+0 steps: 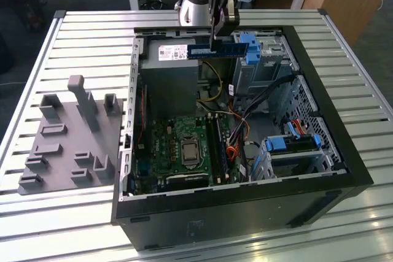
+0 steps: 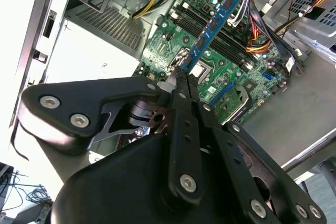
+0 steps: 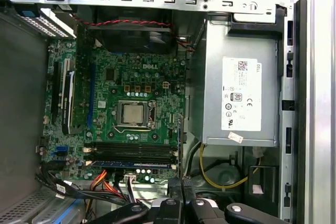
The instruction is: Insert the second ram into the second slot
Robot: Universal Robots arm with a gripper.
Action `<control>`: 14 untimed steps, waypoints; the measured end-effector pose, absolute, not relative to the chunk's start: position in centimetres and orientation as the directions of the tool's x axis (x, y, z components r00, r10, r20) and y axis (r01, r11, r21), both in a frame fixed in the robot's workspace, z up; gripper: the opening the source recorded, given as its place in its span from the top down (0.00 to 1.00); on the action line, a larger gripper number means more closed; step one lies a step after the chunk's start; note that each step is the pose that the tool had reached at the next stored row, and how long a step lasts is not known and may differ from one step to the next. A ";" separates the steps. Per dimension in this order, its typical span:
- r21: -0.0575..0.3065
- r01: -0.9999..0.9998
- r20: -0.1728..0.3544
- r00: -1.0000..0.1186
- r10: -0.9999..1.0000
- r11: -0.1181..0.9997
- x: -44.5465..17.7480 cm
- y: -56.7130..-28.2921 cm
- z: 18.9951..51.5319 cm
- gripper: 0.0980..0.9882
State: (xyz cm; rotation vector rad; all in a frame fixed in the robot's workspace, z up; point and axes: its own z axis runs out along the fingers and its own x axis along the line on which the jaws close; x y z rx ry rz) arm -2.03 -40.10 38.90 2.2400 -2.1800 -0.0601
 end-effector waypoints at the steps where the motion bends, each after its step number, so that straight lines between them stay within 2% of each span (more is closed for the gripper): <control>1: 0.038 -0.999 -0.017 0.027 -0.999 -0.028 -2.0 -40.1 38.9 0.97; 14: 0.038 -0.999 -0.017 0.027 -0.999 -0.027 -2.0 -40.9 38.9 0.97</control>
